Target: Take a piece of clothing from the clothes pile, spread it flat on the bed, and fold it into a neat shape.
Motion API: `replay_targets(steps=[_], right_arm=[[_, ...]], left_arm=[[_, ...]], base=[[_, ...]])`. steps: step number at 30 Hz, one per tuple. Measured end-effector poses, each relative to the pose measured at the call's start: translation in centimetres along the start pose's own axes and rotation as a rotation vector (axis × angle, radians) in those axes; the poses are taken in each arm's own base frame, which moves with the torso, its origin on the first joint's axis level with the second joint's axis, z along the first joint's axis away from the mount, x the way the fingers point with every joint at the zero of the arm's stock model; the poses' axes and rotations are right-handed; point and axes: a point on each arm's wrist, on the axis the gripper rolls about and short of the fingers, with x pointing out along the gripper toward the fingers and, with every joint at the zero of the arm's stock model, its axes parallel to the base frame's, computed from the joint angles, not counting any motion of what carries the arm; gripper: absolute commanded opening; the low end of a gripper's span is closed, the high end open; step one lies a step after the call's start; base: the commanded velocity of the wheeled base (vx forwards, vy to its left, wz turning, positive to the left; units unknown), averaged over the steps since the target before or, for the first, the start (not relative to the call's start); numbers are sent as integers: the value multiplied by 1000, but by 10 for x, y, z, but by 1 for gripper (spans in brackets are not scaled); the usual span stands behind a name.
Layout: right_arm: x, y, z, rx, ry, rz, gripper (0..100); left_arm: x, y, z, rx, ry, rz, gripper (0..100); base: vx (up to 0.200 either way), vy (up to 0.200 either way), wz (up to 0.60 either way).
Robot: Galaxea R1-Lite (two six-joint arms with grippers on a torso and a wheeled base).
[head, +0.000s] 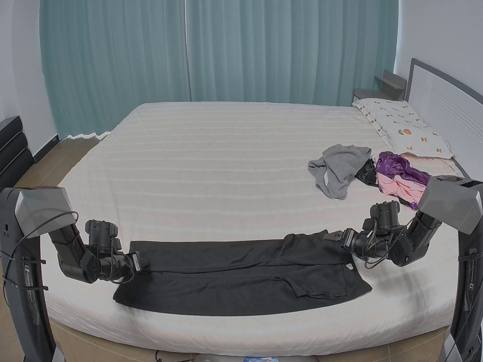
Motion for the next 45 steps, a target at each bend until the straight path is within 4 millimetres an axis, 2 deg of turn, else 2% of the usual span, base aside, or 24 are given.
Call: replay_targets(steps=[16,21,28,35,45], right_arm=[[-8,-3,15,30,-50,2,100],[-11,-2,24,89,-96,15,100],[-12,-2,37,130,-168,10,100],[-11,-5,46,151,-196,16,100],[-10,-5,49,161,-205,18,100]], left_arm=[[-12,10,15,-36,-54,19,0],[-17,13,19,-44,-66,22,0],[-17,12,20,-45,-70,18,0],[-16,11,21,-55,-73,14,0],[-14,7,29,-130,-103,-7,0]], base=[[0,0,0],[0,0,0],[0,0,0],[-171,0,0],[0,0,0]])
